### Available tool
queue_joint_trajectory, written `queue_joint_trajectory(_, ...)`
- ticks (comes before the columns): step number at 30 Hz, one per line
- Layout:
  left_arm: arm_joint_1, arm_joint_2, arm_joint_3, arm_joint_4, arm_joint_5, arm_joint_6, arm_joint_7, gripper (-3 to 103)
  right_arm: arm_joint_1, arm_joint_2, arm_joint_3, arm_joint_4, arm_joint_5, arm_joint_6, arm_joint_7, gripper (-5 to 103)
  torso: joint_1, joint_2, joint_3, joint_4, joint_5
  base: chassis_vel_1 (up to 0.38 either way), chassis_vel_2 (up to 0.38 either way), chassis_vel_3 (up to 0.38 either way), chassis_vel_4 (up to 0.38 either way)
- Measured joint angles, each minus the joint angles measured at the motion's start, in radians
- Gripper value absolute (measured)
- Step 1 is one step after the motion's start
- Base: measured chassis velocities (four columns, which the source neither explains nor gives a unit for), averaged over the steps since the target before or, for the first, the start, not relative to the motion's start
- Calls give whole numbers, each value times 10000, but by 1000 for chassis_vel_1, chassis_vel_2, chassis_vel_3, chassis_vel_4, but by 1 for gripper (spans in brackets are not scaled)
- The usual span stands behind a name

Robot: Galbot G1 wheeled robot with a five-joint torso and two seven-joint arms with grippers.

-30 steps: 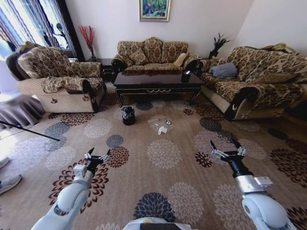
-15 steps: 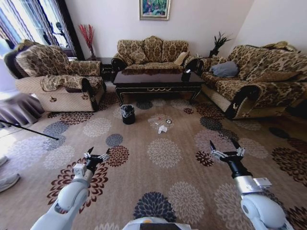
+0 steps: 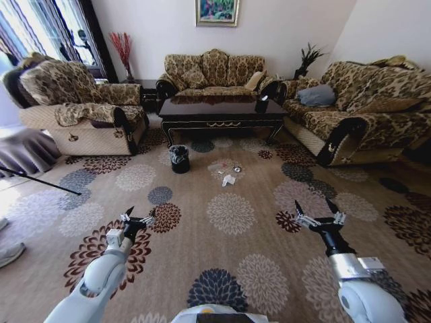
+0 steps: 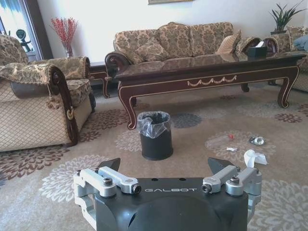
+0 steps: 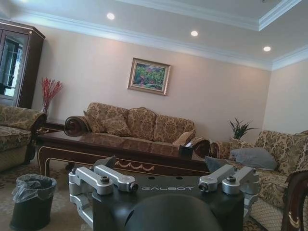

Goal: Move to the front of the table and pick up the trash from the floor, then place it into the trash bin.

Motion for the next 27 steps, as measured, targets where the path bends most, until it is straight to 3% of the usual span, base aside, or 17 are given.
queue_joint_trajectory(11,-103,83,78,80,-22,-34,-18,100,-124,364,-44,6,-148,103,-56,100,-192,-469,-273,-2,0,0,0,0,0)
queue_joint_trajectory(27,-204,45,308,166,23,-19,-82,100,274,71,-171,-382,34,74,-64,100,-489,-1235,-740,-1,0,0,0,0,0)
